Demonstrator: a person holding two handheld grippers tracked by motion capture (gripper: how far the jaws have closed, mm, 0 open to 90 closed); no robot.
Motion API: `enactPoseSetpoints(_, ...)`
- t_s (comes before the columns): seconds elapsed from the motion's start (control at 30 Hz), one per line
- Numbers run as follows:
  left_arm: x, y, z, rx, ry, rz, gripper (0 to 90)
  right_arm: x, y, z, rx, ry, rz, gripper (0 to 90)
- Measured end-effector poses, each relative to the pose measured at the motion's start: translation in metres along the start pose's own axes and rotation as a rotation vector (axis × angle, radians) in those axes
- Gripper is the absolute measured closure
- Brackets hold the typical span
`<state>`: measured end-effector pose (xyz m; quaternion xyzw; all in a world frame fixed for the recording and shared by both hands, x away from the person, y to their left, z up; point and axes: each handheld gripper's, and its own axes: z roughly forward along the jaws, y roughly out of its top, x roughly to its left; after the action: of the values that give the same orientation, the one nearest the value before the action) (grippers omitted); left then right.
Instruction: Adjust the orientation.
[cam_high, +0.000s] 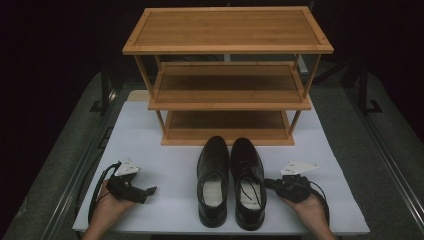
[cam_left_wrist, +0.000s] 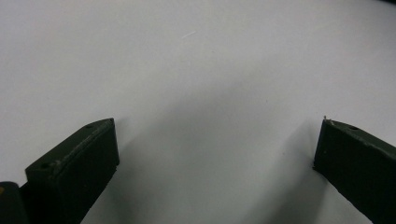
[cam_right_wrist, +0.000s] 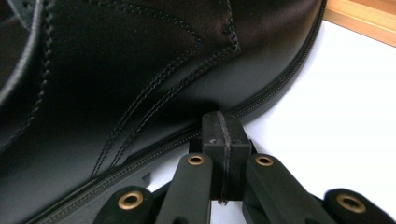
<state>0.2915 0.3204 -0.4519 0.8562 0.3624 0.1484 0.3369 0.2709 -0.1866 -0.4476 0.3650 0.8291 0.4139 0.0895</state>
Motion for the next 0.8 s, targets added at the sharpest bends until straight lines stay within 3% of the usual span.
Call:
enactPoseSetpoints(0.33, 0.000, 0.000, 0.000, 0.000, -0.001, 0.001, 0.0, 0.011, 0.002, 0.003, 0.014, 0.017, -0.037, 90.0)
enactPoseSetpoints(0.47, 0.000, 0.000, 0.000, 0.000, 0.000, 0.000, 0.0, 0.009, 0.002, 0.001, 0.016, 0.028, -0.037, 90.0)
enactPoseSetpoints(0.7, 0.000, 0.000, 0.000, -0.001, 0.000, -0.001, 0.0, 0.001, 0.002, -0.010, -0.023, 0.004, -0.017, 89.9)
enactPoseSetpoints(0.8, 0.000, 0.000, 0.000, -0.002, 0.001, 0.000, 0.0, -0.001, 0.002, -0.014, -0.044, -0.004, 0.003, 84.1)
